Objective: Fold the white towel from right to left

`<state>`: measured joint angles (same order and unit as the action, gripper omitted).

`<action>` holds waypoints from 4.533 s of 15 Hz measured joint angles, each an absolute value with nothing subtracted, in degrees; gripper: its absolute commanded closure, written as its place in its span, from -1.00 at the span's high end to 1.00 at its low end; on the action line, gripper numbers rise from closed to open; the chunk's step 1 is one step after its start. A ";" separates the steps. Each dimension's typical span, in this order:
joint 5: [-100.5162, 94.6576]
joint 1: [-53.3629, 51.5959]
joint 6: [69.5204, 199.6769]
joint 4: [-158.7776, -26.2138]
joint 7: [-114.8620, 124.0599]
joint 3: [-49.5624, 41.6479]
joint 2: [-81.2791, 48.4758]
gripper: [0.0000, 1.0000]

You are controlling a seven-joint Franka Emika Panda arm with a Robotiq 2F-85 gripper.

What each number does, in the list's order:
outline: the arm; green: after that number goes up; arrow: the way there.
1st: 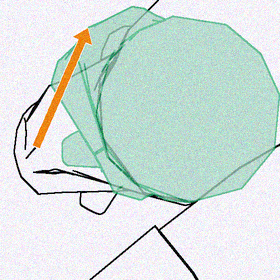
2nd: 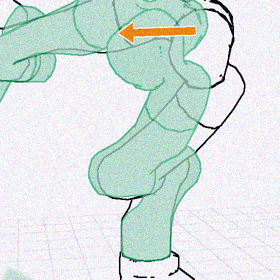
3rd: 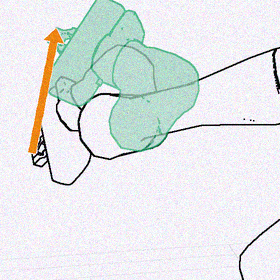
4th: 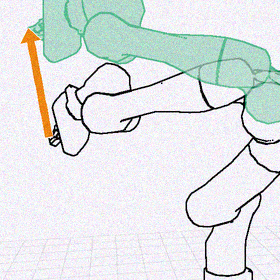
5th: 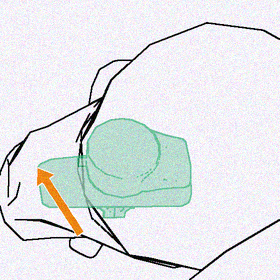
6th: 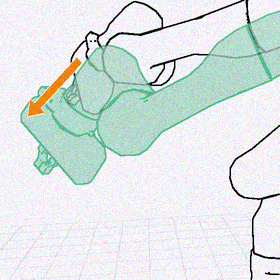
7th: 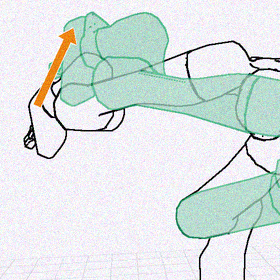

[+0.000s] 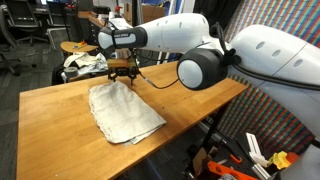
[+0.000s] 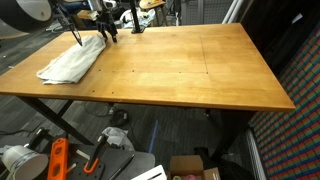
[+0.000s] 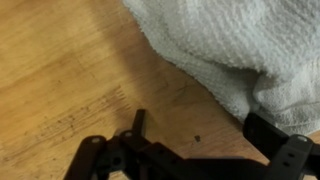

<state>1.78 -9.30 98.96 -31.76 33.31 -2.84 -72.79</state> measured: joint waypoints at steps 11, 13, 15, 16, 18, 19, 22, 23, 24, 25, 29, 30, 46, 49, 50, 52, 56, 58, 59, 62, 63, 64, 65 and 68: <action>1.74 -6.26 90.41 -29.95 37.68 -3.54 -72.74 1.00; 1.80 -6.02 88.72 -29.73 37.71 -3.42 -72.74 1.00; 1.89 -5.87 88.58 -29.66 37.85 -3.24 -72.75 1.00; 2.01 -5.80 88.90 -29.57 37.86 -3.11 -72.75 1.00; 2.71 -5.62 89.51 -28.98 37.85 -2.76 -72.74 1.00; 3.26 -5.46 89.90 -28.58 37.84 -2.37 -72.72 1.00; 5.17 -4.91 91.75 -27.61 37.54 -0.52 -72.69 1.00; 5.72 -4.80 91.94 -27.43 37.26 0.16 -72.69 1.00; 6.19 -4.75 91.98 -27.42 36.87 0.90 -72.69 1.00; 6.43 -4.74 91.98 -27.45 36.48 1.66 -72.72 1.00; 6.54 -4.82 92.04 -27.68 35.02 3.93 -73.89 1.00; 6.54 -4.87 91.93 -27.33 34.73 4.10 -74.62 1.00; 6.52 -3.03 104.64 -26.00 37.00 0.76 -76.40 1.00; 6.58 -2.41 103.85 -25.96 35.91 1.75 -76.30 1.00; 6.82 -2.19 103.27 -25.95 34.65 2.42 -76.16 1.00; 7.60 -1.77 101.34 -25.93 31.39 3.84 -75.42 1.00; 8.15 -1.96 95.49 -25.94 25.97 5.17 -73.29 1.00; 8.15 -2.60 92.94 -25.95 24.12 5.26 -72.69 1.00; 8.15 -3.00 91.68 -25.95 23.21 5.32 -72.50 1.00; 8.15 -4.46 89.16 -26.08 20.07 5.77 -72.40 1.00; 8.15 -4.99 88.55 -26.14 19.17 5.86 -72.46 1.00; 8.15 -5.50 87.98 -26.14 18.44 5.89 -72.58 1.00; 8.15 -5.97 87.59 -26.14 17.78 5.92 -72.75 1.00; 8.15 -6.84 87.07 -26.13 16.04 6.06 -73.25 1.00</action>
<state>8.15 -6.84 87.07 -26.13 16.04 6.06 -73.25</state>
